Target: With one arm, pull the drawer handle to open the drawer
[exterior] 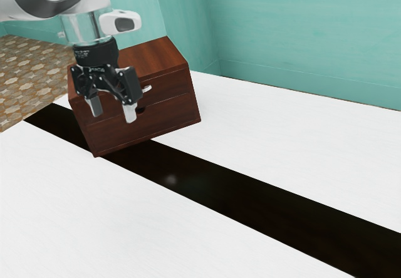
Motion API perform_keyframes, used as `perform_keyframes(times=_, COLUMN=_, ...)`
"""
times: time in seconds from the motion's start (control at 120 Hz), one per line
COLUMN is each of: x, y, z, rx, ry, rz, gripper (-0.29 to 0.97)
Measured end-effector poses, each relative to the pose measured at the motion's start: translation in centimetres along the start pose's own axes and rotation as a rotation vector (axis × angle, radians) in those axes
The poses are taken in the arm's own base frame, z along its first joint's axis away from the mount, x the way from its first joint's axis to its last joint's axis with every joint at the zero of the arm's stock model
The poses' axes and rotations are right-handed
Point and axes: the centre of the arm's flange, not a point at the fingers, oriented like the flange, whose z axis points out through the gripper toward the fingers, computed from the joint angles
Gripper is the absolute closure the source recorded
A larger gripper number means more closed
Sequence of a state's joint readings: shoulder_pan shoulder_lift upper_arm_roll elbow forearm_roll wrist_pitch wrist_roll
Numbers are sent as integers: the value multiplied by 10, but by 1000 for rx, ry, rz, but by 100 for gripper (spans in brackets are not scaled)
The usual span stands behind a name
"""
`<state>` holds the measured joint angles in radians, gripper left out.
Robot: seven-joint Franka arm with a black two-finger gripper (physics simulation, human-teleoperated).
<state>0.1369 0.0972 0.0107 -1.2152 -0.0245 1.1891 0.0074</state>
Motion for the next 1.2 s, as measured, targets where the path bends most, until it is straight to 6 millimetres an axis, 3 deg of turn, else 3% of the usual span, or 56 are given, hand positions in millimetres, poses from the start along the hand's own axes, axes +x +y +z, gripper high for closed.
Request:
perform_keyframes(times=0.225, x=5, y=0, z=-5, rx=8, ry=57, rz=2, gripper=0)
perform_keyframes(times=0.458, x=-1, y=17, z=-8, rx=46, ry=102, rz=44, gripper=0)
perform_keyframes(times=0.575, x=-51, y=17, z=-86, rx=46, ry=278, rz=47, gripper=0)
perform_keyframes(times=0.65, x=-61, y=17, z=-105, rx=45, ry=340, rz=47, gripper=0)
perform_keyframes(times=0.817, x=-10, y=5, z=-81, rx=117, ry=358, rz=60, gripper=0)
perform_keyframes(times=0.875, x=5, y=-14, z=-75, rx=143, ry=370, rz=71, gripper=0)
perform_keyframes(times=1.008, x=33, y=-76, z=-53, rx=189, ry=362, rz=68, gripper=0)
perform_keyframes(times=1.2, x=84, y=-94, z=-4, rx=212, ry=318, rz=170, gripper=0)
